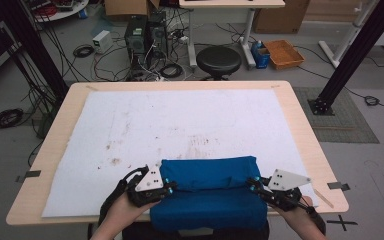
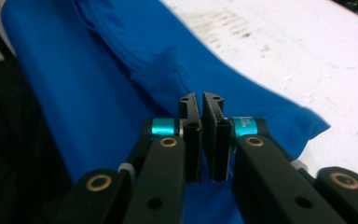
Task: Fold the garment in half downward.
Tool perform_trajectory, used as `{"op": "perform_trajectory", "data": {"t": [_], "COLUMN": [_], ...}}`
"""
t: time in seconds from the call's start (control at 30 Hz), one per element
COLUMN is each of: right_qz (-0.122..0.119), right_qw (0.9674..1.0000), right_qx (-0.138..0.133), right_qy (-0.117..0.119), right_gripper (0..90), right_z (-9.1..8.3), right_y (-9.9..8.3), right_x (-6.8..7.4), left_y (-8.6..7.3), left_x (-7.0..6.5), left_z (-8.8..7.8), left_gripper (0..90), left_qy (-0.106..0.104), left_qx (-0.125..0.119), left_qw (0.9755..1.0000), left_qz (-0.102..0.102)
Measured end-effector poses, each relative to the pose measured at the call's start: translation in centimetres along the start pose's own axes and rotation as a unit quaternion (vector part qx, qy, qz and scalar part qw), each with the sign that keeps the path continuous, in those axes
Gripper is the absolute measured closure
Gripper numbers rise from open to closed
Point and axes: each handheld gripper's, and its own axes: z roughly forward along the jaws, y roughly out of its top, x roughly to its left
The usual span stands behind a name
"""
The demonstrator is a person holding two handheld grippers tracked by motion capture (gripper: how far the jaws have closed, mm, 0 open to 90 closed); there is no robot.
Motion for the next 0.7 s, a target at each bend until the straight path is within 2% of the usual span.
{"op": "perform_trajectory", "data": {"t": [0.13,0.23,0.33,0.4,0.43,0.47,0.5,0.53,0.6,0.63,0.7], "right_qz": [-0.004,0.001,0.017,0.04,0.06,0.087,0.105,0.132,0.171,0.181,0.212], "right_qw": [1.0,1.0,0.9997,0.9988,0.9977,0.9955,0.9936,0.99,0.9834,0.9815,0.9754], "right_qx": [0.002,-0.002,-0.005,-0.01,-0.01,-0.011,-0.011,-0.011,-0.01,-0.008,-0.001], "right_qy": [0.004,-0.001,-0.015,-0.026,-0.029,-0.036,-0.041,-0.047,-0.059,-0.061,-0.062], "right_gripper": [85.2,81.3,75.9,72.7,70.7,67.4,63.8,61.2,58.6,58.5,55.9], "right_z": [-0.5,-0.8,-0.8,-0.7,-0.5,-0.2,0.0,0.4,1.1,1.5,2.5], "right_y": [-0.4,-0.4,-0.2,-0.1,0.0,0.1,0.2,0.2,0.3,0.3,0.3], "right_x": [0.4,0.2,-0.4,-1.4,-2.1,-3.0,-3.6,-4.6,-6.1,-6.9,-8.0], "left_y": [-0.2,-0.1,-0.1,-0.1,-0.2,-0.2,-0.4,-0.5,-0.7,-0.9,-1.3], "left_x": [-0.6,-0.5,0.5,1.5,2.4,3.0,4.0,4.7,6.2,6.8,7.8], "left_z": [0.1,0.0,0.0,0.0,0.1,0.1,0.2,0.3,0.8,1.2,1.8], "left_gripper": [82.6,76.1,72.8,70.6,70.4,69.5,69.1,68.8,67.7,67.7,67.7], "left_qy": [-0.017,-0.012,0.009,0.03,0.049,0.057,0.074,0.09,0.107,0.114,0.12], "left_qx": [0.002,0.001,-0.011,-0.023,-0.029,-0.035,-0.04,-0.038,-0.03,-0.026,-0.003], "left_qw": [0.9999,0.9999,0.9996,0.9978,0.9952,0.9934,0.9904,0.9875,0.9825,0.9793,0.9749], "left_qz": [0.001,0.0,-0.024,-0.054,-0.079,-0.093,-0.11,-0.124,-0.15,-0.165,-0.188]}}
